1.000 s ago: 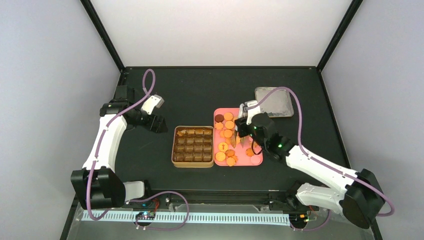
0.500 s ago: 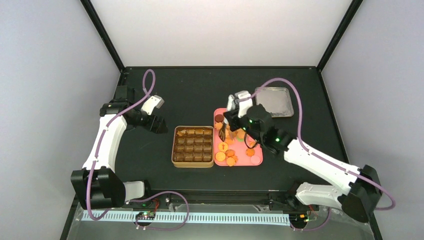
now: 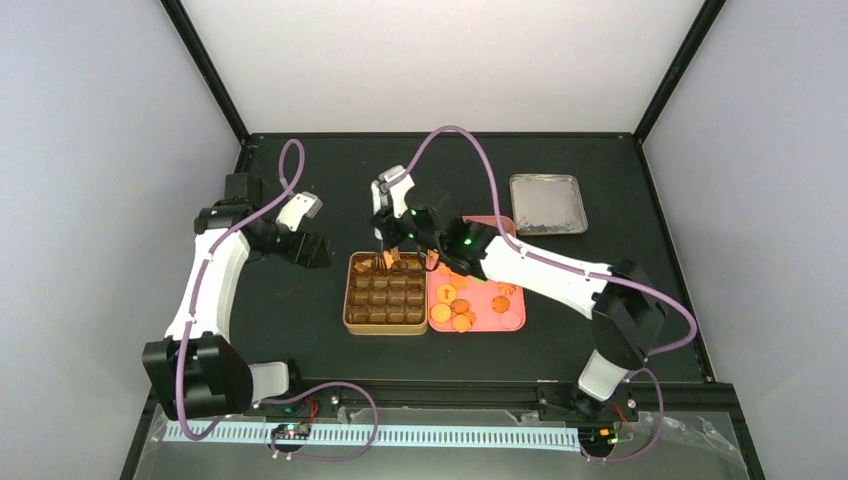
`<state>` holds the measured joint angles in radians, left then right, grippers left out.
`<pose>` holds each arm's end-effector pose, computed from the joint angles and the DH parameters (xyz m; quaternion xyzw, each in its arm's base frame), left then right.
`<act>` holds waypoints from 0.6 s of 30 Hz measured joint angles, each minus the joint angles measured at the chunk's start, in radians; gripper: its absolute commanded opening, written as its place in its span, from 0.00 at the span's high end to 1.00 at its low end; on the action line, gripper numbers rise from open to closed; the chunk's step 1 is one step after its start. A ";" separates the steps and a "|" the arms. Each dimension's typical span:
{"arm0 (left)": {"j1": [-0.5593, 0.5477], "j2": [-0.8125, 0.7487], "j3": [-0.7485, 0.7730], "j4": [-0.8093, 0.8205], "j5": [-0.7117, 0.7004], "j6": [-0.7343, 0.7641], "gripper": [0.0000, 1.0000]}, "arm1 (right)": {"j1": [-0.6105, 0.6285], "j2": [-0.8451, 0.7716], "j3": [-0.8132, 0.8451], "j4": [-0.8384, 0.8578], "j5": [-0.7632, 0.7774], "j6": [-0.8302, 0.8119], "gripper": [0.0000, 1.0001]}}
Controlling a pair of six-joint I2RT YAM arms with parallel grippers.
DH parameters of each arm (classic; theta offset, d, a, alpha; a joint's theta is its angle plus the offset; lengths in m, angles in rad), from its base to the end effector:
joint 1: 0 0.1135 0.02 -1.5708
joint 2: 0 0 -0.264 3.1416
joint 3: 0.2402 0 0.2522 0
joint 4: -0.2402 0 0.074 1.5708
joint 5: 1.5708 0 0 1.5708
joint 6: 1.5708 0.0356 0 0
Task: Pack the cookies
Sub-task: Place the fake cookies in the empty pocket of the box.
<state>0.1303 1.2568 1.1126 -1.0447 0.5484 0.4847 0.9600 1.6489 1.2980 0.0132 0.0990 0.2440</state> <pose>0.2289 0.0113 0.2919 0.2172 0.9213 -0.1981 0.2546 0.2291 0.3212 0.3126 -0.2587 0.7732 0.2938 0.4989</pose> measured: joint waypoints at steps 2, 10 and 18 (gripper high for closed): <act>0.007 0.000 0.000 -0.006 0.000 0.006 0.12 | 0.000 0.040 0.033 -0.006 -0.010 -0.001 0.90; 0.023 0.000 0.000 -0.014 0.004 0.018 0.12 | 0.000 0.122 0.118 -0.016 -0.040 -0.002 0.71; 0.027 0.000 0.000 -0.019 0.007 0.025 0.12 | 0.000 0.130 0.121 -0.021 -0.042 -0.003 0.67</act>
<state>0.1577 1.2564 1.1126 -1.0634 0.5552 0.5095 0.9600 1.7786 1.4189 -0.0074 0.0574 0.2413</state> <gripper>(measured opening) 0.879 0.313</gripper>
